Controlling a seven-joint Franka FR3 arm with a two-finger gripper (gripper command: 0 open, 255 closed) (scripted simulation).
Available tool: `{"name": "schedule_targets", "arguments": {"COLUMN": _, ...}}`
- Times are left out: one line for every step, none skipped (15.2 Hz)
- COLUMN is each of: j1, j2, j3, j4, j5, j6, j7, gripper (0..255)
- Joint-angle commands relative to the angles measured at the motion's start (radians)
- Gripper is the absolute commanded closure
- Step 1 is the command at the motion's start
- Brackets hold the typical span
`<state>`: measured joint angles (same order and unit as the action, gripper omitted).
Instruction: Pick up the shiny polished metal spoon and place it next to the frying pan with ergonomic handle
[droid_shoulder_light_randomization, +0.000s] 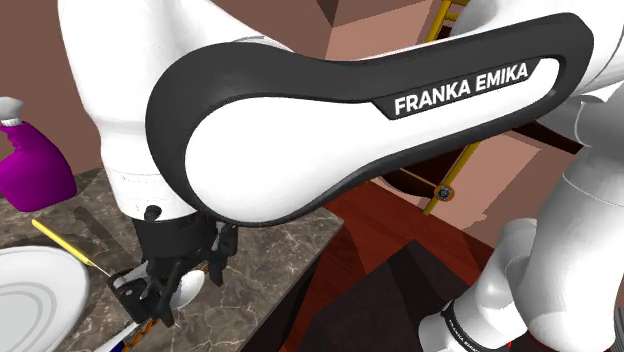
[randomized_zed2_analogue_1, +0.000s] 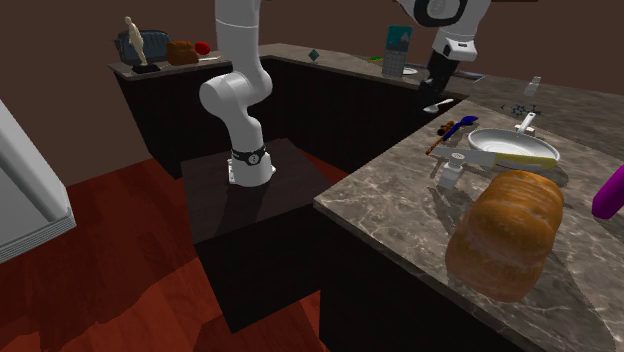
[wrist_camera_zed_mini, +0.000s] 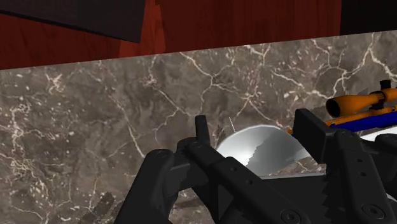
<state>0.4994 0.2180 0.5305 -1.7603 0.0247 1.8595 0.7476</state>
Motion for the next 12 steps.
{"name": "schedule_targets", "arguments": {"j1": 0.038, "j2": 0.043, "j3": 0.015, "j4": 0.049, "j5": -0.021, "j6": -0.006, "j7": 0.057, "gripper": 255}}
{"name": "schedule_targets", "arguments": {"j1": 0.058, "j2": 0.067, "j3": 0.02, "j4": 0.077, "j5": -0.033, "j6": -0.011, "j7": 0.083, "gripper": 255}}
{"name": "schedule_targets", "arguments": {"j1": 0.079, "j2": 0.092, "j3": 0.024, "j4": 0.108, "j5": -0.046, "j6": -0.017, "j7": 0.109, "gripper": 255}}
{"name": "schedule_targets", "arguments": {"j1": 0.099, "j2": 0.117, "j3": 0.028, "j4": 0.138, "j5": -0.058, "j6": -0.024, "j7": 0.133, "gripper": 255}}
{"name": "schedule_targets", "arguments": {"j1": 0.1, "j2": 0.119, "j3": 0.026, "j4": 0.128, "j5": -0.059, "j6": -0.012, "j7": 0.133, "gripper": 255}}
{"name": "schedule_targets", "arguments": {"j1": 0.1, "j2": 0.122, "j3": 0.025, "j4": 0.119, "j5": -0.061, "j6": 0.001, "j7": 0.133, "gripper": 255}}
{"name": "schedule_targets", "arguments": {"j1": 0.101, "j2": 0.125, "j3": 0.024, "j4": 0.109, "j5": -0.062, "j6": 0.013, "j7": 0.132, "gripper": 255}}
{"name": "schedule_targets", "arguments": {"j1": 0.101, "j2": 0.129, "j3": 0.023, "j4": 0.1, "j5": -0.064, "j6": 0.025, "j7": 0.132, "gripper": 255}}
{"name": "schedule_targets", "arguments": {"j1": 0.101, "j2": 0.132, "j3": 0.023, "j4": 0.091, "j5": -0.066, "j6": 0.037, "j7": 0.132, "gripper": 255}}
{"name": "schedule_targets", "arguments": {"j1": 0.101, "j2": 0.136, "j3": 0.022, "j4": 0.082, "j5": -0.068, "j6": 0.049, "j7": 0.132, "gripper": 255}}
{"name": "schedule_targets", "arguments": {"j1": 0.102, "j2": 0.14, "j3": 0.021, "j4": 0.074, "j5": -0.07, "j6": 0.061, "j7": 0.133, "gripper": 255}}
{"name": "schedule_targets", "arguments": {"j1": 0.102, "j2": 0.144, "j3": 0.019, "j4": 0.065, "j5": -0.072, "j6": 0.073, "j7": 0.133, "gripper": 255}}
